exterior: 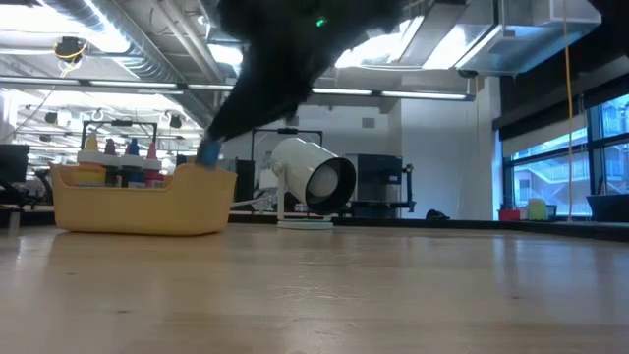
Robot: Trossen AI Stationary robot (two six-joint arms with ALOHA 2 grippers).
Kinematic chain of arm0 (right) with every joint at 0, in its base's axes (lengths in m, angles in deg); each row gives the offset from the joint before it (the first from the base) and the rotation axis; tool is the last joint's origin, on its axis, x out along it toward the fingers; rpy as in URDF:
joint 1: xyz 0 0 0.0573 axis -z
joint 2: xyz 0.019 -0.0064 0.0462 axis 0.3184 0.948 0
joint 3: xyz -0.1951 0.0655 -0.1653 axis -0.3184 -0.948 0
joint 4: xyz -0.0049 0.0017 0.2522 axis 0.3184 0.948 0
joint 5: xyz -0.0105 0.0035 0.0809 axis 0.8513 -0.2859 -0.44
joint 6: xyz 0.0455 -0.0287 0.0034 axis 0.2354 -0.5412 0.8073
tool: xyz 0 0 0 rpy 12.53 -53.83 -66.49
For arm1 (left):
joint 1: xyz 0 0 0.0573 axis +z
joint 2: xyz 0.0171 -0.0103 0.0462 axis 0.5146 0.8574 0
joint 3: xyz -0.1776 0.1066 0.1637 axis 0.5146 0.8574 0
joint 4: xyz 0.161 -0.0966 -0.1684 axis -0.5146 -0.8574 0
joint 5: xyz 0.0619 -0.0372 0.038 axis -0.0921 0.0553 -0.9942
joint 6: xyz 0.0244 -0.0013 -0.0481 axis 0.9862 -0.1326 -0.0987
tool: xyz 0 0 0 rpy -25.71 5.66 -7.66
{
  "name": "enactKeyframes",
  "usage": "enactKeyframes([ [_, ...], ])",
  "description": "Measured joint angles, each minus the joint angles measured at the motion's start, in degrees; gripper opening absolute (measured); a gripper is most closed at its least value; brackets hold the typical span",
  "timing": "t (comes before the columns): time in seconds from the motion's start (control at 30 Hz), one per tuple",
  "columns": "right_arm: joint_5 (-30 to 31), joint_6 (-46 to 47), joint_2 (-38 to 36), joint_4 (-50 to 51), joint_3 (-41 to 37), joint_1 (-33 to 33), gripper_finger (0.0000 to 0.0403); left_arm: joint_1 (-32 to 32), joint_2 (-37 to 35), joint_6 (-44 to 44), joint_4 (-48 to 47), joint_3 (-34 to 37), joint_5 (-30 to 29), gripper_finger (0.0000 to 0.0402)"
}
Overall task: Pick & Place food coloring
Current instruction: Put the small blue food coloring bottle into the yellow bin
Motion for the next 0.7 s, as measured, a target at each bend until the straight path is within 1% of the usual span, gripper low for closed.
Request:
enactKeyframes([
  [0.1,0.0,-0.1,4.2,3.2,4.1,0.0,0.0055,0.0,0.0,0.0,-0.4,0.0,0.0,0.0204],
  [0.2,-0.1,-0.1,7.1,5.3,6.5,0.0,0.0055,0.0,0.0,0.0,-1.0,0.0,0.0,0.0205],
  [0.37,-0.2,0.1,9.2,6.9,7.2,0.0,0.0055,0.0,0.0,-1.8,-2.7,0.0,0.1,0.0203],
  [0.5,-0.2,0.1,9.4,7.7,7.2,0.0,0.0057,0.0,0.0,-3.2,-3.8,0.0,0.1,0.0205],
  [0.7,-0.1,0.0,9.4,7.1,7.2,0.0,0.0110,0.0,0.0,-3.2,-3.8,0.0,0.1,0.0203],
])
